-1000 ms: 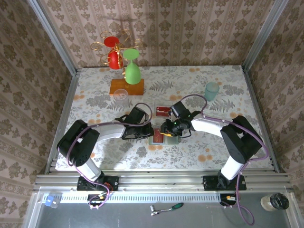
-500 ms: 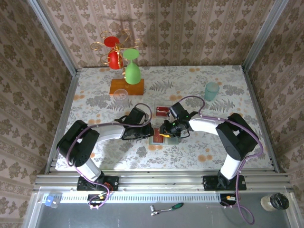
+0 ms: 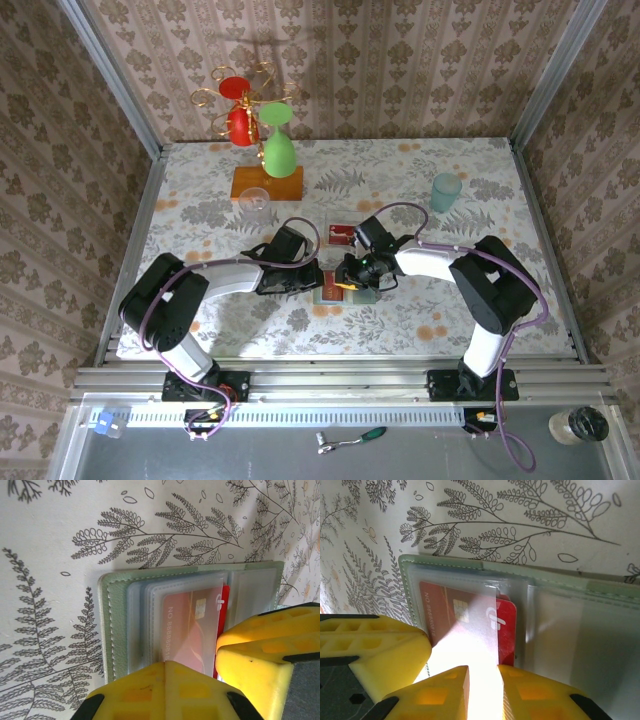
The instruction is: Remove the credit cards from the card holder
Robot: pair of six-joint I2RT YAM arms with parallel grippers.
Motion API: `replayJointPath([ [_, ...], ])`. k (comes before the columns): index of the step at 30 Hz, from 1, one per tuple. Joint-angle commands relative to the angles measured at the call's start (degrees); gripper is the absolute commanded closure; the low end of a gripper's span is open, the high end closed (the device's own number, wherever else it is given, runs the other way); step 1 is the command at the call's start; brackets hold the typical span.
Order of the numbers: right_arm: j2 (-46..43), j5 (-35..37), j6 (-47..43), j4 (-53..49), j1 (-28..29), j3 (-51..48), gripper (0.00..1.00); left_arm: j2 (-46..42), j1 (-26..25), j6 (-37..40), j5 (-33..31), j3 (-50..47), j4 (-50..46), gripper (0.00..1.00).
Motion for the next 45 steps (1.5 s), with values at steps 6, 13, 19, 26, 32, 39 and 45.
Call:
replayJointPath([
  [6, -0.6, 4.1, -2.9, -5.7, 0.3, 2.3, 0.78, -1.9, 0.2, -0.1, -1.1, -0.4, -3.5, 0.90],
  [13, -1.0, 4.7, -3.7, -6.3, 0.3, 2.4, 0.78, -2.6, 0.3, 0.0, -0.8, 0.8, -3.9, 0.88],
  [19, -2.1, 4.9, -3.8, -7.0, 0.4, 2.6, 0.78, -3.4, 0.2, 0.1, -0.8, 1.2, -4.5, 0.89],
  [26, -3.7, 5.1, -3.8, -7.8, 0.4, 3.1, 0.78, -3.7, 0.1, 0.2, -0.7, 2.0, -4.7, 0.94],
  [32, -4.9, 5.7, -4.2, -8.7, 0.3, 2.8, 0.78, -2.5, -0.6, 0.0, -0.1, 3.0, -3.7, 0.96],
  [39, -5.5, 6.0, -4.2, -8.2, 0.1, 1.9, 0.78, 0.2, -1.7, 0.1, 0.1, 4.5, -3.4, 0.98],
  [45, -5.2, 5.7, -3.9, -7.6, -0.2, 1.4, 0.77, 1.7, -1.9, 0.2, -0.5, 4.5, -4.5, 1.00],
])
